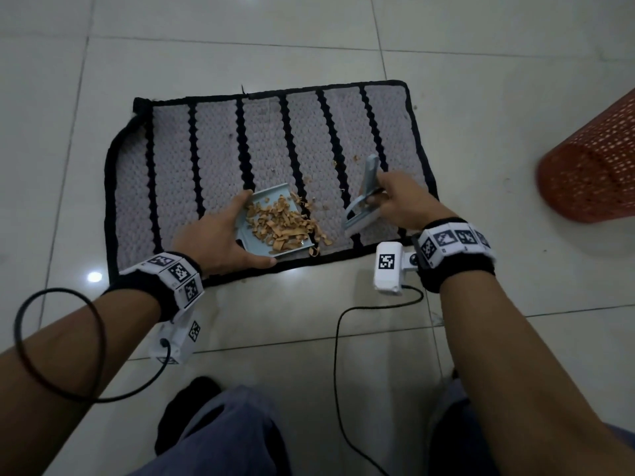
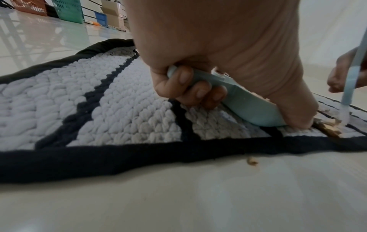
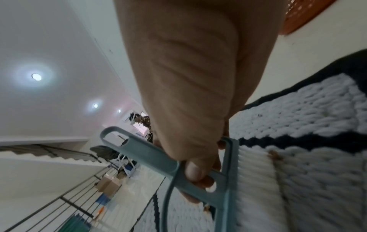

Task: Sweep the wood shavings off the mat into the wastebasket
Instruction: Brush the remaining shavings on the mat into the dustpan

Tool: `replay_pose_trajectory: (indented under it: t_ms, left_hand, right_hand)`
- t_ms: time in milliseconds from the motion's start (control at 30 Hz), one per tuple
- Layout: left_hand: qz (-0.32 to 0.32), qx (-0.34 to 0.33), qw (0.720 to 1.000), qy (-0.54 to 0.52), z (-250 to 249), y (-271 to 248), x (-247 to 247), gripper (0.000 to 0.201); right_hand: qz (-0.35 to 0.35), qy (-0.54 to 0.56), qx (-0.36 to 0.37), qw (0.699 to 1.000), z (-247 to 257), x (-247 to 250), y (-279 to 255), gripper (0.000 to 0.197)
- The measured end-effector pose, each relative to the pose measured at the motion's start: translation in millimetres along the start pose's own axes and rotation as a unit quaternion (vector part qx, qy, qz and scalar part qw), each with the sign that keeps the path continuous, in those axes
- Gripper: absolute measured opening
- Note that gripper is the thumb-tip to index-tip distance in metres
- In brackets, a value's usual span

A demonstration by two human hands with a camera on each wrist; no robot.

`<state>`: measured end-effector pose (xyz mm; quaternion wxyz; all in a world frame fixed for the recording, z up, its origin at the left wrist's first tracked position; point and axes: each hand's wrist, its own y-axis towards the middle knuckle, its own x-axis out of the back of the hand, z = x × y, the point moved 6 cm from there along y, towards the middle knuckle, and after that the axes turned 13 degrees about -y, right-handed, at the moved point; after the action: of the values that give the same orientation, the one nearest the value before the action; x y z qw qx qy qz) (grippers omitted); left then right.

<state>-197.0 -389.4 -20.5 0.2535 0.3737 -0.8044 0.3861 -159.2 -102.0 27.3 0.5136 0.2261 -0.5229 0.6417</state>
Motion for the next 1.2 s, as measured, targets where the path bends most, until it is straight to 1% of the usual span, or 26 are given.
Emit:
replay_pose_trajectory:
  t_ms: [67,200,267,333,433,500,567,700,833,900,967,1033,1133,1167,1200]
  left_hand:
    - [-0.003,0.001,1.0,0.003,0,-1,0,0.12]
    - [-0.005,-0.001,1.0,-0.002,0,0,-1,0.12]
    - [0.001,-0.001,1.0,-0.007,2,1,-2,0.121]
    - [0.013,0.005,1.0,-0.009,4,3,0,0.122]
    - [0.029,0.015,0.999,0.002,6,8,6,0.124]
    - [0.034,0.017,0.999,0.013,7,11,11,0.126]
    - [0.039,0.018,0.999,0.022,8,13,14,0.127]
    - [0.044,0.022,0.998,0.025,8,12,16,0.127]
    - [0.036,0.021,0.999,0.007,8,10,12,0.126]
    - [0.031,0.018,0.999,0.002,5,8,8,0.125]
    - [0.023,0.014,1.0,-0.003,3,5,4,0.123]
    - [0.013,0.007,1.0,-0.027,1,2,0,0.121]
    - [0.003,0.008,0.999,-0.032,3,1,-4,0.125]
    - [0.004,0.012,0.999,-0.03,4,1,-5,0.126]
    - [0.004,0.014,1.0,-0.027,5,2,-6,0.126]
  right_hand:
    - [-0.013,0.001,0.009,1.0,9,-2,6,0.019]
    - [-0.066,0.034,0.016,0.997,19,3,14,0.018]
    - [-0.074,0.038,0.015,0.996,18,8,11,0.017]
    - [-0.052,0.047,0.02,0.997,16,6,2,0.016]
    - [0.007,0.059,0.021,0.998,19,-11,-15,0.019]
    - [0.042,0.079,0.034,0.995,31,-28,-21,0.023]
    - [0.054,0.092,0.044,0.993,41,-41,-22,0.024]
    - [0.019,0.101,0.04,0.994,43,-41,-12,0.026]
    - [-0.054,0.091,0.029,0.994,40,-22,6,0.022]
    - [-0.082,0.097,0.026,0.992,42,-12,13,0.024]
    - [-0.088,0.095,0.029,0.991,44,-5,19,0.021]
    - [-0.106,0.104,0.017,0.989,36,1,20,0.019]
    - [-0.161,0.144,-0.013,0.976,14,13,11,0.019]
    - [-0.16,0.141,-0.018,0.977,8,14,6,0.018]
    - [-0.14,0.127,-0.021,0.982,3,12,3,0.017]
